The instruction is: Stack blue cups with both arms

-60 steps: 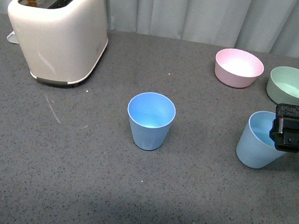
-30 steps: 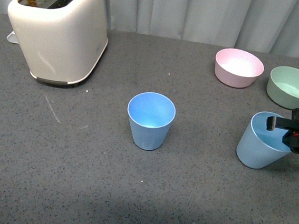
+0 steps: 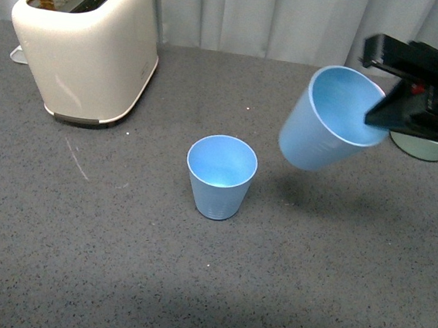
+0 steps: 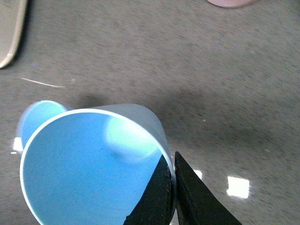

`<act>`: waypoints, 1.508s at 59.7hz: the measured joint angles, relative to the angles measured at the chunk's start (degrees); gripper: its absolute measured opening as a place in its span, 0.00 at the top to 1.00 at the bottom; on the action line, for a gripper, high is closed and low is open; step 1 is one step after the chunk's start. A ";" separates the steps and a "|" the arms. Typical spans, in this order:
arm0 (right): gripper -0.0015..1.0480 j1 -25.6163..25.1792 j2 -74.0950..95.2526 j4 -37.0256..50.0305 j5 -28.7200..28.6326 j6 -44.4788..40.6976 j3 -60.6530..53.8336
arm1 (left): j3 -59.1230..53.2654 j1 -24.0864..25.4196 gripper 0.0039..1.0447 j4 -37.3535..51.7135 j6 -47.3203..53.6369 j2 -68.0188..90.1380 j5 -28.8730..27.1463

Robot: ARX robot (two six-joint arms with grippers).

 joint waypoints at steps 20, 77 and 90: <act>0.99 6.88 5.51 -0.57 1.51 2.54 4.61 | 0.00 0.00 0.06 0.00 0.00 0.00 0.00; 0.27 8.66 5.79 5.01 6.54 1.33 5.49 | 0.00 0.00 0.06 0.00 0.00 0.00 0.00; 0.54 6.40 4.20 58.47 31.52 -12.48 -17.57 | 0.00 0.00 0.06 -0.02 0.00 0.00 -0.09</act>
